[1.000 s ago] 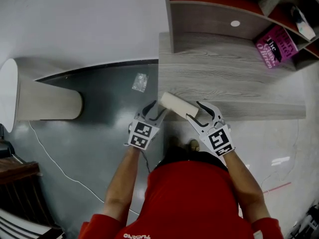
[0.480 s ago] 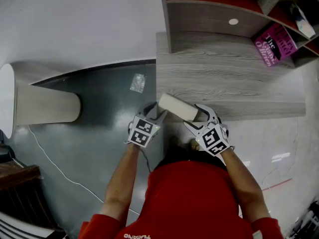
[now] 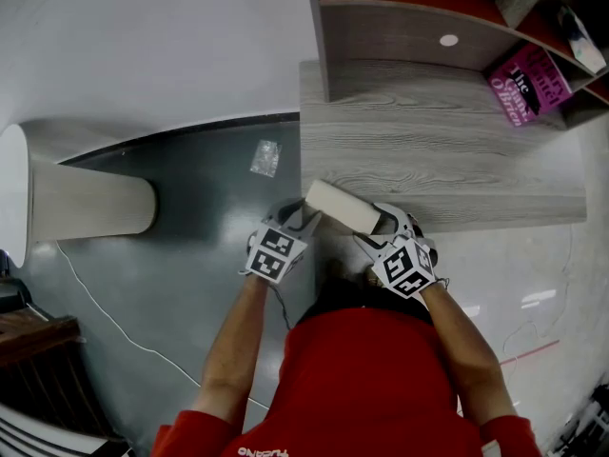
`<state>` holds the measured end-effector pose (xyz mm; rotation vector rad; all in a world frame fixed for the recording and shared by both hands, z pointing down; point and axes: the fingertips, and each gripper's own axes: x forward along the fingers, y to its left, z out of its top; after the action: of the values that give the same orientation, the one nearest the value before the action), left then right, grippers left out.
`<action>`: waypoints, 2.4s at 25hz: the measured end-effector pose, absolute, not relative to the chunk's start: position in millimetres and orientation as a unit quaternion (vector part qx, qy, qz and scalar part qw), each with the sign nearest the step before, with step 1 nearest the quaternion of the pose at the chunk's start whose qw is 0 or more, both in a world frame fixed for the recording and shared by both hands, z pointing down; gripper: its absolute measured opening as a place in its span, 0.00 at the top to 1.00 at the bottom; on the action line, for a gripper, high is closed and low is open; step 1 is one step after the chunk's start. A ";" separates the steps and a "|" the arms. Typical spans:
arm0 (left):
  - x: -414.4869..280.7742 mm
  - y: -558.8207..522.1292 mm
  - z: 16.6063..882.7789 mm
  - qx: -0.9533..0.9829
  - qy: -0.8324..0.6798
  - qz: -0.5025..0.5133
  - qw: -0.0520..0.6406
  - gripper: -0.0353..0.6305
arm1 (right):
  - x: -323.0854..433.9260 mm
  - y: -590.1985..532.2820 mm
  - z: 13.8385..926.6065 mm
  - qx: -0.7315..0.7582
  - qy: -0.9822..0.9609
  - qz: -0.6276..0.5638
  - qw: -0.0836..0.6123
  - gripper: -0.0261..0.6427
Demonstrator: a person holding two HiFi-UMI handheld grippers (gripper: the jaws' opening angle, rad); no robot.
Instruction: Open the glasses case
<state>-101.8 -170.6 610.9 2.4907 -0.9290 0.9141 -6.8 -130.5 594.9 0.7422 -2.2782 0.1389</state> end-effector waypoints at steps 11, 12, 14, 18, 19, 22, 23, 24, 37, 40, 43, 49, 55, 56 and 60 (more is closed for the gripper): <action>-101.6 -170.6 611.0 0.873 -0.326 0.323 0.163 0.72 | 2.5 -138.6 582.5 0.278 -0.908 0.157 0.273 0.54; -101.6 -170.9 610.7 0.873 -0.325 0.324 0.163 0.72 | 4.4 -140.9 578.4 0.281 -0.909 0.162 0.262 0.56; -101.5 -171.4 610.4 0.873 -0.324 0.327 0.160 0.72 | 6.9 -145.7 569.3 0.286 -0.912 0.167 0.242 0.60; -100.7 -172.8 610.4 0.872 -0.325 0.329 0.158 0.72 | 13.0 -155.7 555.9 0.298 -0.915 0.155 0.224 0.70; -100.3 -173.0 610.4 0.872 -0.326 0.329 0.159 0.72 | 15.3 -158.7 553.8 0.303 -0.914 0.151 0.223 0.73; -100.2 -173.0 610.3 0.871 -0.326 0.330 0.159 0.72 | 22.2 -168.0 549.7 0.322 -0.910 0.139 0.221 0.82; -100.4 -172.9 610.3 0.871 -0.327 0.330 0.159 0.72 | 23.9 -171.0 549.1 0.328 -0.908 0.137 0.220 0.86; -100.7 -172.8 610.3 0.871 -0.327 0.331 0.159 0.72 | 25.1 -173.9 549.1 0.333 -0.907 0.135 0.221 0.90; -101.6 -175.3 610.2 0.866 -0.334 0.336 0.160 0.72 | 44.3 -208.5 561.2 0.372 -0.888 0.151 0.225 0.90; -101.6 -176.6 609.9 0.865 -0.337 0.336 0.161 0.72 | 47.5 -213.5 565.5 0.377 -0.884 0.152 0.229 0.90; -101.4 -177.8 609.6 0.863 -0.340 0.335 0.162 0.72 | 49.8 -217.1 569.4 0.380 -0.882 0.154 0.234 0.90; -101.3 -178.9 610.5 0.862 -0.345 0.332 0.167 0.72 | 48.3 -216.4 567.6 0.373 -0.885 0.147 0.238 0.89; -100.2 -176.8 608.9 0.861 -0.348 0.330 0.170 0.72 | 41.4 -211.1 564.6 0.358 -0.891 0.133 0.246 0.89; -100.2 -175.8 607.7 0.860 -0.349 0.330 0.172 0.72 | 40.7 -210.1 563.5 0.357 -0.891 0.132 0.246 0.89; -102.4 -177.1 602.7 0.861 -0.356 0.325 0.165 0.72 | 37.9 -205.5 556.8 0.351 -0.896 0.129 0.239 0.87</action>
<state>-102.4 -177.1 602.7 2.4526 -1.0132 0.9274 37.9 -205.5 556.8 0.9622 -2.4535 0.3521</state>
